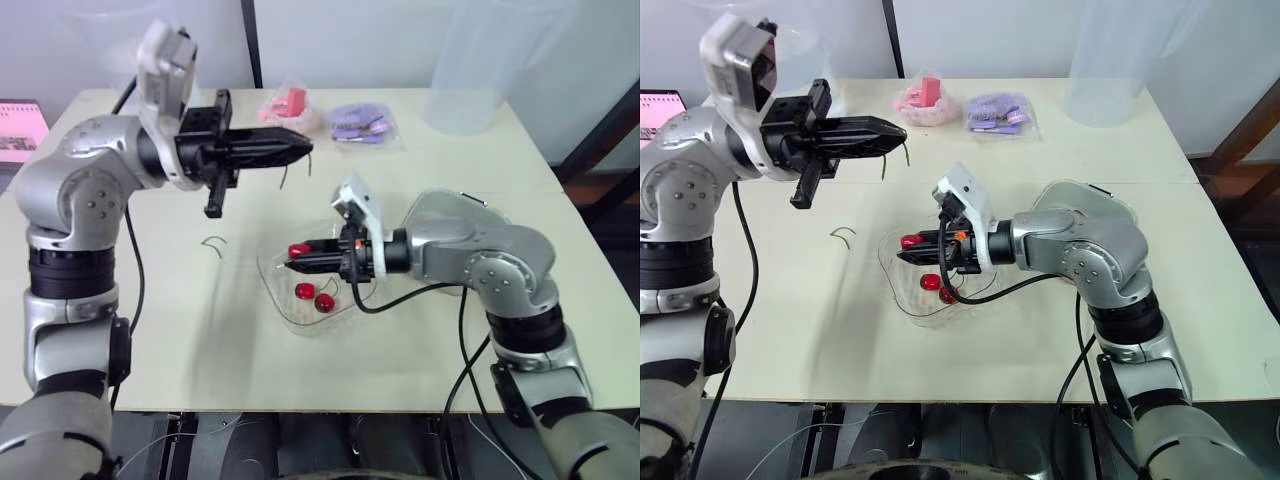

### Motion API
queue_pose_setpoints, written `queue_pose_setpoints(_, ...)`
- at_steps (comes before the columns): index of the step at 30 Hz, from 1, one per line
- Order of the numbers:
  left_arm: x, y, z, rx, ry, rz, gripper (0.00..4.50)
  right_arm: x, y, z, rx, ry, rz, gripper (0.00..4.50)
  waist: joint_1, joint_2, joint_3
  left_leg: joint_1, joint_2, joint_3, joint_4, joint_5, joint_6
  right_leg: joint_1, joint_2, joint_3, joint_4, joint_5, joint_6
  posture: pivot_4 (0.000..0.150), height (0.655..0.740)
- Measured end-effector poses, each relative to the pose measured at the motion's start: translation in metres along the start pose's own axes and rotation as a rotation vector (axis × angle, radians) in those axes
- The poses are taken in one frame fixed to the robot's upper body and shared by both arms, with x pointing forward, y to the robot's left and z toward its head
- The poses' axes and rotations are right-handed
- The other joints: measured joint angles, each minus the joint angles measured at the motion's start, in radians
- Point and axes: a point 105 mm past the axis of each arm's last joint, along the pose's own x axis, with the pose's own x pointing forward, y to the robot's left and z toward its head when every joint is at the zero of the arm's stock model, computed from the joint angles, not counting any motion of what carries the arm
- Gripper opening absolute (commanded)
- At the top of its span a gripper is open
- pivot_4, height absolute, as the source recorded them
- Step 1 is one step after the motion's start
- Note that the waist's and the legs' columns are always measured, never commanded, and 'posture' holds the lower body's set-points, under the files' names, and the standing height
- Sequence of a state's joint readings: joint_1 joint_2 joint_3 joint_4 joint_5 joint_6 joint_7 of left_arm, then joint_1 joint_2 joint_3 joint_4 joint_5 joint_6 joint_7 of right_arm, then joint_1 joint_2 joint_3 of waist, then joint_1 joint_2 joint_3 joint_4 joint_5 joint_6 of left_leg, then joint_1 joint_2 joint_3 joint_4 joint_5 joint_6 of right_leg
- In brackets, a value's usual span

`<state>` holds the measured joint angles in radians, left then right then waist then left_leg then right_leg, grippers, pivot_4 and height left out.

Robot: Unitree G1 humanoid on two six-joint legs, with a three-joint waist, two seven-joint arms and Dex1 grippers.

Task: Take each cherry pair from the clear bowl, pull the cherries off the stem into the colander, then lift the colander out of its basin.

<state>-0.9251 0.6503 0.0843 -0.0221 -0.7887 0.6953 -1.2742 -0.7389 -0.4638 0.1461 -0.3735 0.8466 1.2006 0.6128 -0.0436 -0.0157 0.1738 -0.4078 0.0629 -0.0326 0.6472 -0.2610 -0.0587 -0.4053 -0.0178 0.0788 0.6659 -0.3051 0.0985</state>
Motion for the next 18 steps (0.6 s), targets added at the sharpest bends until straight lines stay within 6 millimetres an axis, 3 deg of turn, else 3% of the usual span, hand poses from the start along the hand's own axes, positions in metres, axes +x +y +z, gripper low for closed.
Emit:
queue_pose_setpoints(2,0.001,0.0,0.0,0.0,-0.003,-0.002,0.0,-0.01,-0.006,0.002,-0.01,-0.001,-0.04,0.48,0.001,0.0,0.0,0.0,0.0,0.0,0.0,0.0,0.0,0.0,0.0,0.0,0.0,0.0,0.0,0.15,0.7367)
queue_pose_setpoints(7,-0.001,-0.002,-0.001,0.004,-0.003,0.007,0.0,-0.079,-0.041,0.012,-0.065,-0.006,-0.312,0.48,0.014,0.0,0.0,-0.001,-0.001,0.001,0.0,0.0,0.0,0.001,-0.001,0.0,-0.003,0.0,0.0,0.15,0.7367)
queue_pose_setpoints(11,-0.002,-0.003,-0.004,0.001,-0.002,0.01,0.0,-0.135,-0.07,-0.008,-0.051,0.096,-0.54,0.48,0.025,0.0,0.0,0.0,0.0,0.001,0.0,-0.001,0.002,0.0,0.0,0.001,-0.002,0.0,0.0,0.15,0.7367)
queue_pose_setpoints(17,-0.001,-0.005,-0.006,0.0,-0.006,0.007,0.0,-0.168,-0.094,-0.042,-0.062,0.226,-0.674,0.48,0.02,0.0,0.0,0.001,0.0,0.002,0.001,-0.001,0.002,0.001,0.001,0.002,-0.002,0.0,0.0,0.15,0.7367)
queue_pose_setpoints(18,-0.001,-0.005,-0.006,-0.001,-0.006,0.007,0.0,-0.168,-0.096,-0.045,-0.061,0.233,-0.677,0.97,0.021,0.0,0.0,0.001,0.0,0.002,0.001,-0.001,0.002,0.001,0.001,0.002,-0.002,0.0,0.0,0.15,0.7367)
